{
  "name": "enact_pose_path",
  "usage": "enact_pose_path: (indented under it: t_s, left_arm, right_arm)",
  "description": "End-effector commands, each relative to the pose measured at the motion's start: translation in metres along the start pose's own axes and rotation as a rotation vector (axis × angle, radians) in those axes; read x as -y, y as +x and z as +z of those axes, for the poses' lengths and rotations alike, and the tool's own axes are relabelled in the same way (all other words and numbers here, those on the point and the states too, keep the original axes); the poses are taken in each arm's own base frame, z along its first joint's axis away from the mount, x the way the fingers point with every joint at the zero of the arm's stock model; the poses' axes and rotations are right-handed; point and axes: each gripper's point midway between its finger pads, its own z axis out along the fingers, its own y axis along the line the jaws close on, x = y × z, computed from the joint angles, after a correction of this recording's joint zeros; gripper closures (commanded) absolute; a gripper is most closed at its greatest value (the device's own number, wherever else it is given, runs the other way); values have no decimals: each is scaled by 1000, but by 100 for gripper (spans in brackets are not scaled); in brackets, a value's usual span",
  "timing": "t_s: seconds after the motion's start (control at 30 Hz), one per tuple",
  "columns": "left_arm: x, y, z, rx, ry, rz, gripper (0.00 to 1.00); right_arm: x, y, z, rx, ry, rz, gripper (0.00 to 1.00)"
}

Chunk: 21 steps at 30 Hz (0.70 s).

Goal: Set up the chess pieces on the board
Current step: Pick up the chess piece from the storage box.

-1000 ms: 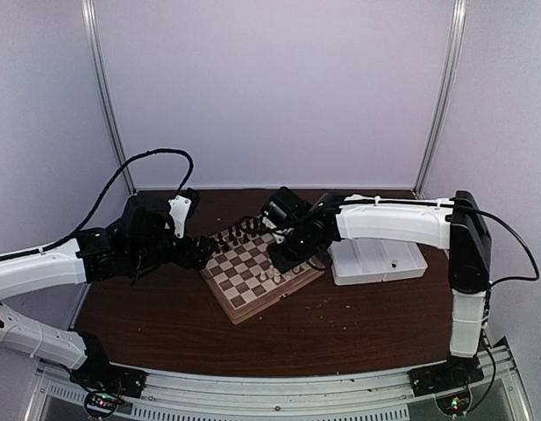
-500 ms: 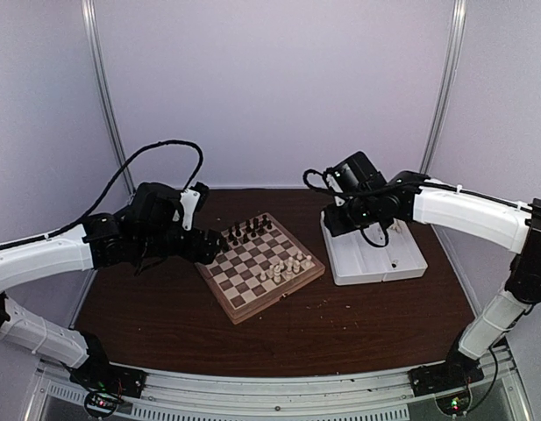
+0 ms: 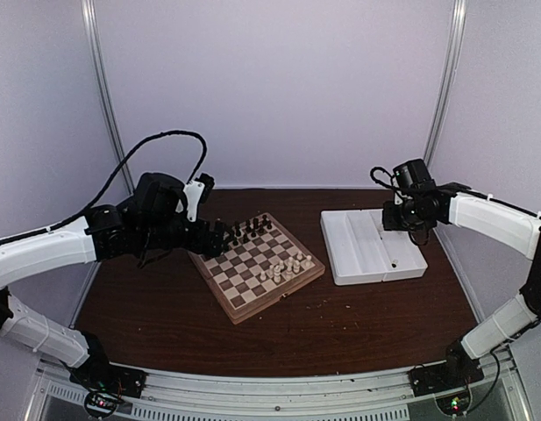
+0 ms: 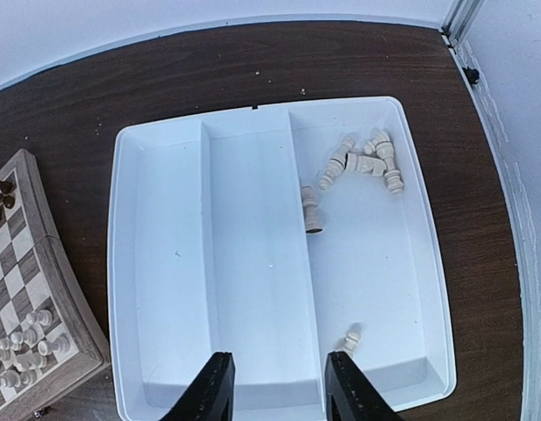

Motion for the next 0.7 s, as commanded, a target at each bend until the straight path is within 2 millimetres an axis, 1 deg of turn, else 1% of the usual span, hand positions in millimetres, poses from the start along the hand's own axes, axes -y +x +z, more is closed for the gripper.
enact_pose_path:
  t_s: [0.0,0.2,0.43,0.53,0.67]
  left_arm:
    - [-6,-17,5,74,-20,5,2]
    - [-27,-23,12,79,-82,25,2]
    - [-51,-33,11,83,-204,95,2]
    - [-54,-39,11,102,-219,80,2]
    - [-47,-48,9,128,-178,37,2]
  right_arm:
    - [4,-17,-5,81,-39,92,62]
    - [10,-30,1,143,-11,125,63]
    - [18,-30,23,138,47,184,63]
    - [21,-34,32,110,81,204,64]
    - [26,-45,37,118,112,234,66]
